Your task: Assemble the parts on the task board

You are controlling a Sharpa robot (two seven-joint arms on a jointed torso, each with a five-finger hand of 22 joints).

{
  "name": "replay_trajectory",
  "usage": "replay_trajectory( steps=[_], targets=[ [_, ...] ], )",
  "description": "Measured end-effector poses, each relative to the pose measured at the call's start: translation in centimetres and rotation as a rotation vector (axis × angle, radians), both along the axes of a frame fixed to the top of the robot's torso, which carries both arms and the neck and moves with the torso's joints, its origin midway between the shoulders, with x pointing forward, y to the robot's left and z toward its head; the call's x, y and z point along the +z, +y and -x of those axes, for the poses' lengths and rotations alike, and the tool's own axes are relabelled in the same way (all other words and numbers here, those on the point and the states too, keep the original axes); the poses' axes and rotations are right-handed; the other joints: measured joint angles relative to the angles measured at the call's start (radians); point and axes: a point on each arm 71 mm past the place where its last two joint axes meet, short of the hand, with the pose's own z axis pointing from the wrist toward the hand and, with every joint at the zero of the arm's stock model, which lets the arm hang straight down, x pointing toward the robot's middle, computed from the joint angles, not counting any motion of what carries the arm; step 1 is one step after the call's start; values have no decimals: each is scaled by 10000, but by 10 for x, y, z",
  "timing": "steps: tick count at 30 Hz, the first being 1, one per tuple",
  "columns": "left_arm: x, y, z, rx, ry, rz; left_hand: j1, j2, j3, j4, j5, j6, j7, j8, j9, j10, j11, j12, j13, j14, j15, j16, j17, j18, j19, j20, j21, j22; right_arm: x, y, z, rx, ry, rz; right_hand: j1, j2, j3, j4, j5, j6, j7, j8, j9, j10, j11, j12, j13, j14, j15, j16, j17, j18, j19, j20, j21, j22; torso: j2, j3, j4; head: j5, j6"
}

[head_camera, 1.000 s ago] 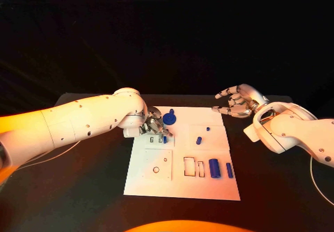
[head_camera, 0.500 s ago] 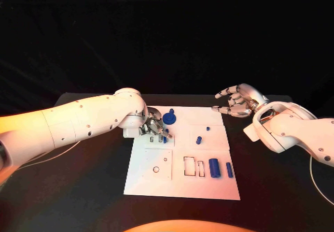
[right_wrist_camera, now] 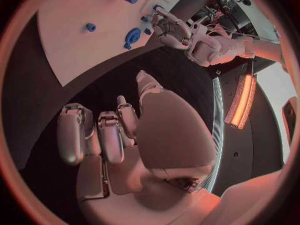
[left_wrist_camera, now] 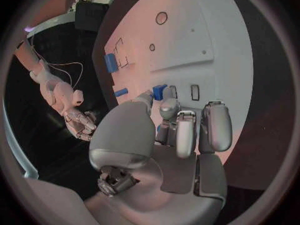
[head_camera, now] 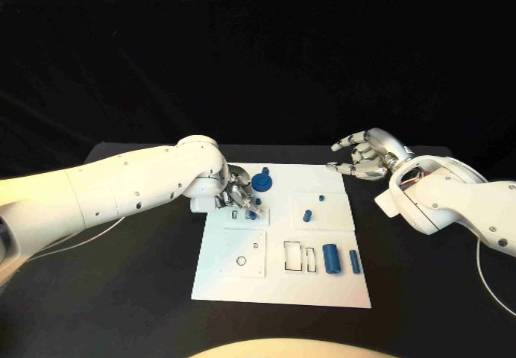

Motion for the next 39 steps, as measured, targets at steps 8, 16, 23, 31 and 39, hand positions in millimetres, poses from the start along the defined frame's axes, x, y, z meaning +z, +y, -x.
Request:
replay_trajectory(
  steps=[8,16,23,31,39],
  targets=[
    [1,0,0,63,103,153,576,-415,1788,138,-41,-65,-12,-148,105,-29,-28,-168,-79,8,-37,0,0,1,0,0,0,20,0,0,-1,-29,11,15,0,0,0,0,0,0,0,0,0,0,0,0,0,0,0,0,0,0,0,0,0,-1,2,1,-7,7,-31],
    [-1,6,1,247,217,284,-119,-1323,4062,311,-75,-64,-12,121,742,-18,-30,-381,-135,7,-36,0,-1,-1,-35,34,39,99,-1,-1,-1,-64,34,32,0,0,0,0,61,0,0,0,0,0,0,0,0,0,0,0,-2,0,0,0,-41,-2,-3,5,-5,22,-22],
    [-1,19,6,656,138,576,-612,-1480,4626,-88,-74,-61,-10,199,931,197,-71,-369,-5,6,-35,0,-1,0,-35,34,88,206,-2,-2,-2,-80,58,47,1,-1,0,0,60,4,4,0,0,0,0,0,-1,0,0,0,-2,0,0,0,-40,-3,-4,5,5,52,-11],
    [2,33,13,1397,-355,1139,-928,-1717,4891,-179,-31,28,-88,262,1019,431,-124,-242,177,13,-95,0,-1,0,-12,11,87,230,-2,-5,-1,-144,77,70,1,-1,0,0,60,38,35,0,0,0,0,0,0,0,0,0,-3,0,0,0,-40,-4,-2,7,14,50,-42],
    [-5,36,24,1617,-948,1320,-1020,-1808,5172,-390,0,66,-91,262,1019,535,-157,-203,269,4,-104,-1,-1,-157,57,-58,168,395,-2,-8,-1,-184,97,86,0,0,0,0,60,38,35,0,0,0,0,0,-1,0,0,0,-4,1,0,0,-40,-5,2,8,28,73,-95]
  ],
)
